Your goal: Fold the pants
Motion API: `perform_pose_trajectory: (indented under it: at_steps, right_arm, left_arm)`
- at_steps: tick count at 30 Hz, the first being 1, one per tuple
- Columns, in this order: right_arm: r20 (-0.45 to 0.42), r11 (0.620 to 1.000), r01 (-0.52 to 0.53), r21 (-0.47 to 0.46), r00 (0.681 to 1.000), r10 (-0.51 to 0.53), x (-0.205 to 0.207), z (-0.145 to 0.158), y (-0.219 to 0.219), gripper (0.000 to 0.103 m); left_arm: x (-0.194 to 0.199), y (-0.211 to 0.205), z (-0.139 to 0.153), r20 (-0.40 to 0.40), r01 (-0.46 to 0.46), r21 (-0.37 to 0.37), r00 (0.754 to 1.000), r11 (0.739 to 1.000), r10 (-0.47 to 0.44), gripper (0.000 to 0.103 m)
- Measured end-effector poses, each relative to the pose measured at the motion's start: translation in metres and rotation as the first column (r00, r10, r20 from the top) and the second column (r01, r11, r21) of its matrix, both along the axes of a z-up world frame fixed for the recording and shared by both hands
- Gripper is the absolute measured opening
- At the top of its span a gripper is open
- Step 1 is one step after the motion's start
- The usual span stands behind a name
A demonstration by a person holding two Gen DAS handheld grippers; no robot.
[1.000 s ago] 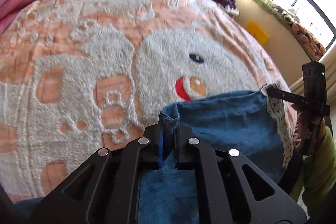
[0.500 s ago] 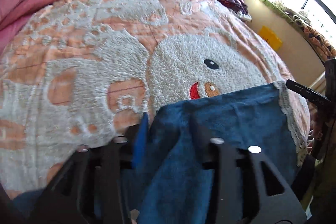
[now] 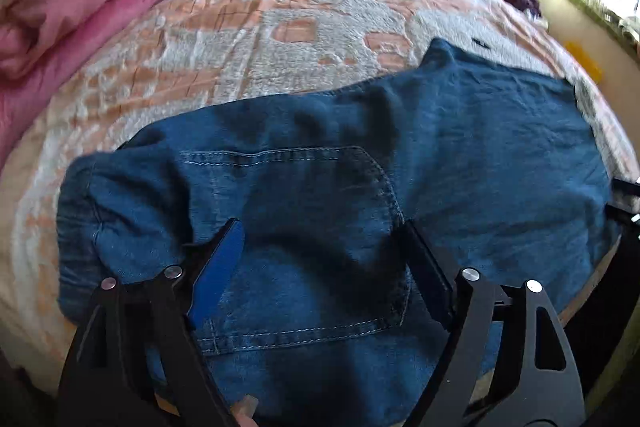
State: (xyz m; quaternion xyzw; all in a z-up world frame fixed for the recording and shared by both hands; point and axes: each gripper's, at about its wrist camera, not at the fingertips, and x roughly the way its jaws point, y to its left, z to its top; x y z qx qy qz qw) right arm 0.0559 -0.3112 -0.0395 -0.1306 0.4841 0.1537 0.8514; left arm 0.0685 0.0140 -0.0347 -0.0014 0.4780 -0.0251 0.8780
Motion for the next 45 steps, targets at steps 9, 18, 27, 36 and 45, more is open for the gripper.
perform_pose_trajectory:
  at_steps: [9,18,27,36,45]
  right_arm:
    - [-0.001,0.992,0.069,0.102,0.998,-0.069,-0.008,0.002,-0.022,0.058]
    - [0.091,0.968,0.028,0.250,0.995,-0.052,-0.043,0.044,-0.013,0.058]
    - [-0.075,0.982,0.092,0.166,0.994,-0.080,-0.032,0.000,0.009,0.060]
    - [0.040,0.959,0.111,0.261,0.991,-0.125,-0.058,0.046,-0.019,0.086]
    - [0.108,0.918,0.210,0.335,0.960,-0.259,-0.072,0.072,-0.065,0.086]
  left_arm:
    - [-0.003,-0.005,0.010,0.046,0.030,-0.026,0.999,0.999,-0.029,0.077]
    - [-0.030,-0.068,0.032,0.093,0.224,-0.006,0.970,0.974,-0.223,0.082]
    - [-0.040,-0.096,-0.016,-0.048,0.301,0.052,0.953,0.952,-0.299,0.090]
    - [-0.049,-0.098,0.020,0.048,0.319,0.025,0.946,0.947,-0.320,0.093]
    - [-0.035,-0.125,0.062,0.118,0.372,0.047,0.919,0.927,-0.375,0.093]
